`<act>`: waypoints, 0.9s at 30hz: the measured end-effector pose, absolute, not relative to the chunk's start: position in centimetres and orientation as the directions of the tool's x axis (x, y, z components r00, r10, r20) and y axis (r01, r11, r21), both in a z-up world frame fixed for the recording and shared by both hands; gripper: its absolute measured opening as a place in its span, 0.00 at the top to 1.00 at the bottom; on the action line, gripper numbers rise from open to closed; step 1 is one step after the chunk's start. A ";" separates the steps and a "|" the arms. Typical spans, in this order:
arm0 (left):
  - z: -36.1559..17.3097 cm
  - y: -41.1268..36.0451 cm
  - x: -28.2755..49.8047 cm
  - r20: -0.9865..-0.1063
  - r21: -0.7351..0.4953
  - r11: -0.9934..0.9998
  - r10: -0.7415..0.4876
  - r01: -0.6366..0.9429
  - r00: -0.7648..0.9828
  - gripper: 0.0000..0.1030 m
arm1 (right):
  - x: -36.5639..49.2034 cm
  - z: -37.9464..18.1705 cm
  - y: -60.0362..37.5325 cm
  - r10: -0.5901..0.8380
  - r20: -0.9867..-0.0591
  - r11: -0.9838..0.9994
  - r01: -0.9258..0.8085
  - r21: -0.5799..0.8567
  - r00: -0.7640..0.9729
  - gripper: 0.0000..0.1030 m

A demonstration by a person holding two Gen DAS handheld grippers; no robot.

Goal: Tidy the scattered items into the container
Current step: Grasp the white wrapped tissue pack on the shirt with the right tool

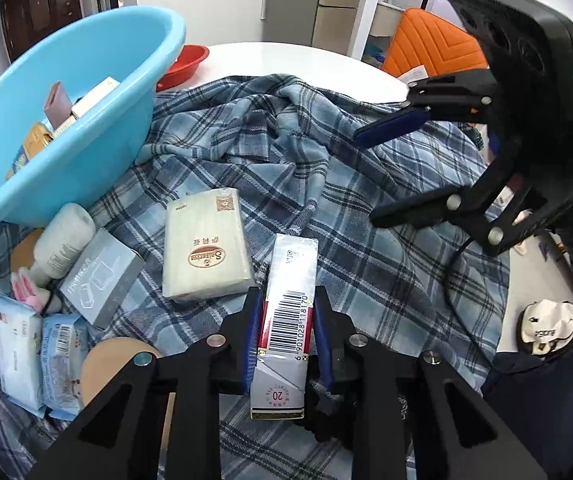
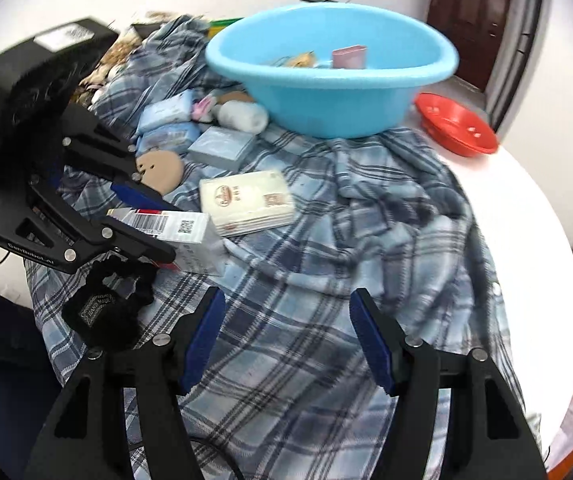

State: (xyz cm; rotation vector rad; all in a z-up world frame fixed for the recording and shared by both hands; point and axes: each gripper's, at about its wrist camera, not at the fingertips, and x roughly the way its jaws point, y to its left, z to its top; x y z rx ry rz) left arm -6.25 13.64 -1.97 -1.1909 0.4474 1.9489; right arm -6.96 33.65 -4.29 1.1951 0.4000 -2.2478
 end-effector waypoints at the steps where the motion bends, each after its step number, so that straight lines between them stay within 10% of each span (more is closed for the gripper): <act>1: -1.8 13.5 -6.2 -0.860 -0.102 -0.629 0.445 -0.770 -0.250 0.75 | -6.8 -4.0 33.8 -0.335 -0.824 -0.807 0.591 0.000 -0.457 0.39; 27: 1.5 3.6 -6.8 -0.745 -0.166 -0.911 0.366 -0.377 -0.557 0.77 | -10.8 -5.6 25.6 -0.310 -0.817 -0.789 0.611 -0.065 -0.486 0.29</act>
